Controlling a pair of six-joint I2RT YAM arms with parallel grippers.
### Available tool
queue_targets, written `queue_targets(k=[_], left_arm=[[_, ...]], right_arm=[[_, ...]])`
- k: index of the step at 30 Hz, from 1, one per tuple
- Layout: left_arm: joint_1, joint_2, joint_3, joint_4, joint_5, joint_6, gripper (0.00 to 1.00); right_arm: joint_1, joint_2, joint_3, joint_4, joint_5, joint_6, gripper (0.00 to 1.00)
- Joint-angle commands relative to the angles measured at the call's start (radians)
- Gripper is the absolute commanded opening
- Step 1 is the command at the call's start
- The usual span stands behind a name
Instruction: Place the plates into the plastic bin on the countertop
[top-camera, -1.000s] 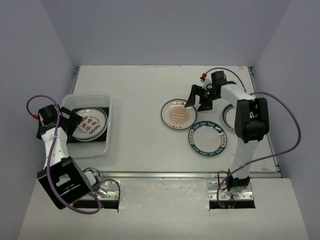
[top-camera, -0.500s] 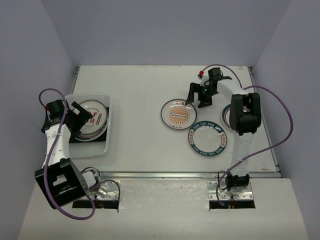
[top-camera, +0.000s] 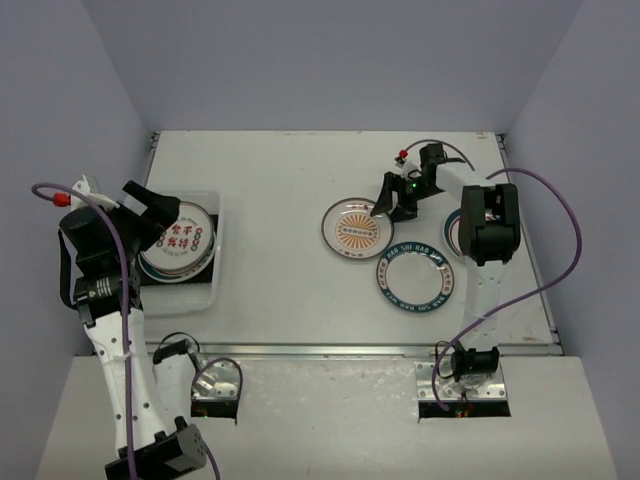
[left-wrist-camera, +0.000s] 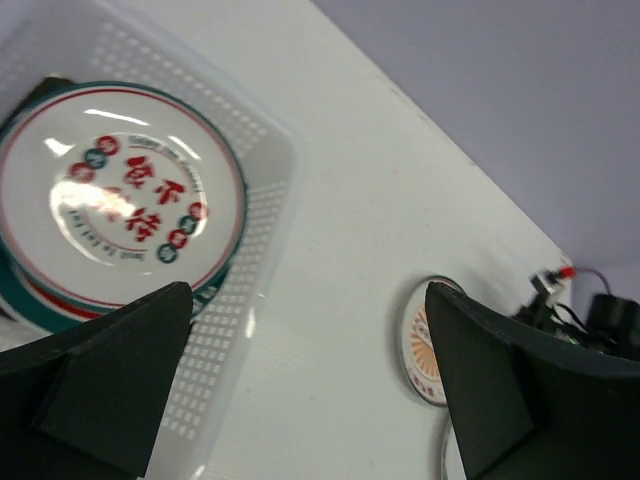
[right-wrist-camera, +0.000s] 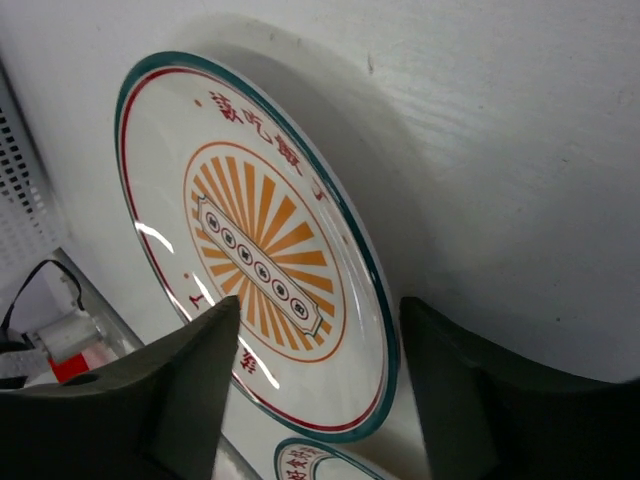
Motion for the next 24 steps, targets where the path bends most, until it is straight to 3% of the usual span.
queue_targets(k=[1,3,4,7,9,10,13,17,24], left_arm=[[-0.056,-0.018,-0.045,0.106,0.260,-0.026,1.00],[-0.088,-0.011,-0.084,0.148,0.277,-0.030,1.00],[-0.107,0.000,-0.108,0.175,0.295,-0.037,1.00],[-0.193,0.054,-0.149,0.241,0.317,-0.056,1.00],[-0.334,0.106,-0.153,0.273,0.246,-0.057,1.00],[-0.439,0.143,-0.149,0.291,0.184,-0.057,1.00],[-0.595,0.224,-0.135,0.306,0.088,-0.065,1.00],[-0.678,0.292,-0.141,0.360,0.033,-0.091,1.00],[-0.752,0.415,-0.148,0.449,-0.034,-0.117,1.00]], right_arm=[[0.005,0.031,-0.044,-0.005,-0.038,-0.005,0.48],[0.005,0.020,-0.080,0.024,-0.045,0.012,0.12],[0.005,0.012,-0.101,0.041,-0.046,0.021,0.02],[0.005,-0.022,-0.152,0.091,-0.065,0.043,0.00],[0.005,-0.072,-0.242,0.154,-0.129,0.076,0.00],[0.005,-0.148,-0.331,0.321,-0.182,0.161,0.00],[0.005,-0.280,-0.455,0.510,-0.271,0.277,0.00],[0.005,-0.394,-0.573,0.691,-0.335,0.368,0.00],[0.005,-0.479,-0.662,0.853,-0.391,0.492,0.00]])
